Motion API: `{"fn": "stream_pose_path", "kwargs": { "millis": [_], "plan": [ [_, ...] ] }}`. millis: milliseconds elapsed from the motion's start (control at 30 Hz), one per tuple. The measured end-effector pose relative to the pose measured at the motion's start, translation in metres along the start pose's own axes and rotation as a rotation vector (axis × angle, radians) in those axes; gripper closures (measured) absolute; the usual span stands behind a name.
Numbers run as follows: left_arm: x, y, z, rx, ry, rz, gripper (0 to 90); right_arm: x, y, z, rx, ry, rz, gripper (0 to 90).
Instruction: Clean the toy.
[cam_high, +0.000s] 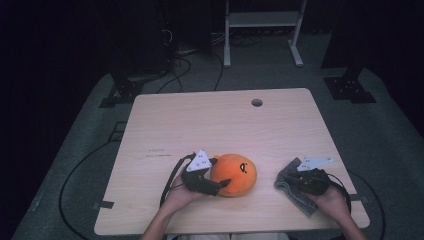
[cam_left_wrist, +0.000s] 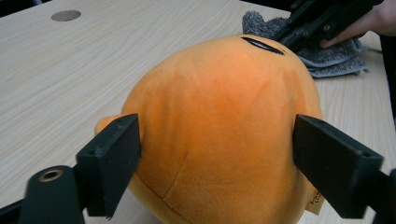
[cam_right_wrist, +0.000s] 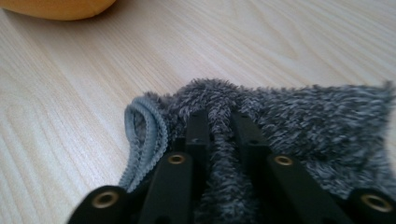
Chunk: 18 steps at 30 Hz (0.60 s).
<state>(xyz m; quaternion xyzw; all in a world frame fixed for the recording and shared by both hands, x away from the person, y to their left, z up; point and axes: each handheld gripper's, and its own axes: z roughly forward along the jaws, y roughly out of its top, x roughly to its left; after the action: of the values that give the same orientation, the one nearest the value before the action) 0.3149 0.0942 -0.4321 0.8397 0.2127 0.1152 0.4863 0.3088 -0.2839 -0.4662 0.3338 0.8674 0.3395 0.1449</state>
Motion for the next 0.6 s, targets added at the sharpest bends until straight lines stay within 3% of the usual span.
{"fn": "stream_pose_path", "kwargs": {
  "millis": [33,67,100,133,167,233,267,367,533,600],
  "plan": [
    [0.0,0.0,0.0,0.004,0.0,0.001,20.8,0.0,0.001,-0.004,-0.017,-0.005,-0.005,80.1],
    [-0.002,0.0,0.001,0.001,0.003,0.006,21.8,0.003,0.005,-0.015,-0.08,0.006,0.01,80.2],
    [-0.002,0.0,0.001,0.001,0.003,0.006,21.8,0.003,0.005,-0.015,-0.08,0.006,0.01,80.2],
    [-0.003,0.001,0.003,-0.002,0.008,0.002,21.8,0.009,0.013,-0.026,-0.153,0.029,0.0,80.2],
    [-0.003,0.002,0.003,0.004,0.01,0.004,21.8,0.014,0.019,-0.031,-0.191,0.045,-0.013,80.3],
    [-0.003,0.003,0.004,0.003,0.012,0.005,21.9,0.018,0.023,-0.035,-0.217,0.055,-0.022,80.3],
    [-0.004,0.004,0.005,0.006,0.015,0.003,22.0,0.031,0.039,-0.039,-0.262,0.095,-0.066,80.2],
    [-0.004,0.005,0.006,0.009,0.018,0.006,23.0,0.047,0.056,-0.038,-0.31,0.137,-0.114,80.2],
    [-0.002,0.006,0.007,0.011,0.017,-0.009,26.4,0.064,0.071,-0.022,-0.321,0.176,-0.185,80.2],
    [-0.002,0.006,0.007,0.014,0.015,-0.014,27.4,0.066,0.073,-0.02,-0.319,0.178,-0.192,80.2]
  ]
}}
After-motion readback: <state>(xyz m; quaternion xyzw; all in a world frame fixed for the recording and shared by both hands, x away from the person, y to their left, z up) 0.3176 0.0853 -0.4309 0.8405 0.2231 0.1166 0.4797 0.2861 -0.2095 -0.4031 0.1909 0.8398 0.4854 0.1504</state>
